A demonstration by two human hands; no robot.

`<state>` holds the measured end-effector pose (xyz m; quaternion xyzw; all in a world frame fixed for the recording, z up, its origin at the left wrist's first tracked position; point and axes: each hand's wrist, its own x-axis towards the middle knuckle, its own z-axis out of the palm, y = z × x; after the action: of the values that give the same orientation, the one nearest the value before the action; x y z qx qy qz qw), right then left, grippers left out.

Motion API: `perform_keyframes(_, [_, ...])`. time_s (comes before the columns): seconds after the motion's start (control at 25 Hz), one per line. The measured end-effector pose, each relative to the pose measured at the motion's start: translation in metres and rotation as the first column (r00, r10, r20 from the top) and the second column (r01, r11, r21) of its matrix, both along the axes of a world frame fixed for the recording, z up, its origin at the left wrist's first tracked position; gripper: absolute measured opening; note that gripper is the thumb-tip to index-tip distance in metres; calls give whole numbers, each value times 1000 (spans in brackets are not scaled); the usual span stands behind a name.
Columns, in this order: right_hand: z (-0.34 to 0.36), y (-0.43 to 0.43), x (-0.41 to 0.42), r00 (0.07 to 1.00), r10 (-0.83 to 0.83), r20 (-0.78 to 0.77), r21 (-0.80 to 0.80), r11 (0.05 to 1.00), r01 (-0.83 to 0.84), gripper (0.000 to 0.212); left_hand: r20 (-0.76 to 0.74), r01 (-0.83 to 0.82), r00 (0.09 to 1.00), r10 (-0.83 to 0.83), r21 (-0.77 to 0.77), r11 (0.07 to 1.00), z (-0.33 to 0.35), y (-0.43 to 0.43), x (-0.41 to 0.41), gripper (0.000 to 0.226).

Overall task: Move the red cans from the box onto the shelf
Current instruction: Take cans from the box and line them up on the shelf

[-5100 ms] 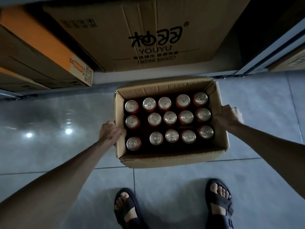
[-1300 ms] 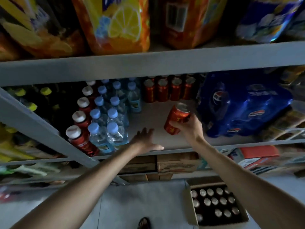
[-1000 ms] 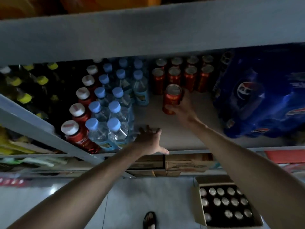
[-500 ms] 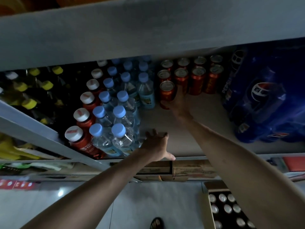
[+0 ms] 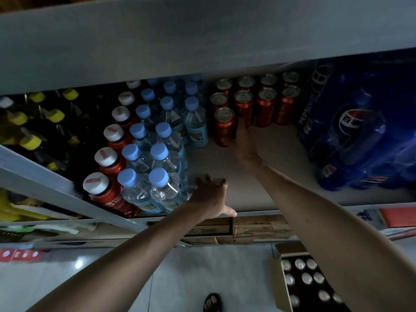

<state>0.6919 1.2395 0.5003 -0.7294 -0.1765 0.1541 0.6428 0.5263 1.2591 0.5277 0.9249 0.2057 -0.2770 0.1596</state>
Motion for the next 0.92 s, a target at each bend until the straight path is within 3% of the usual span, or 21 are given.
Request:
perform_keyframes(0.28, [-18, 5, 6, 994, 99, -49, 49, 994, -96, 37, -8, 0, 1000, 0, 4, 1000, 0, 0, 0, 106])
perform_keyframes(0.48, [-12, 5, 0, 962, 121, -245, 137, 987, -89, 40, 7, 6, 1000, -6, 13, 1000, -2, 0, -1, 106])
perform_keyframes(0.56, [-5, 1, -3, 974, 104, -199, 40, 994, -98, 47, 1, -2, 1000, 2, 6, 1000, -3, -1, 0, 105])
perform_keyframes(0.64, [7, -13, -10, 991, 129, -41, -142, 981, -134, 42, 4, -11, 1000, 11, 11, 1000, -2, 0, 0, 103])
perform_keyframes(0.76, [22, -60, -28, 977, 195, 89, -409, 901, -142, 43, 19, 11, 1000, -12, 31, 999, 6, -3, -2, 97])
perform_keyframes(0.92, [40, -163, -74, 983, 147, 114, -444, 892, -82, 24, 61, -10, 998, 4, 92, 996, 20, -30, -9, 83])
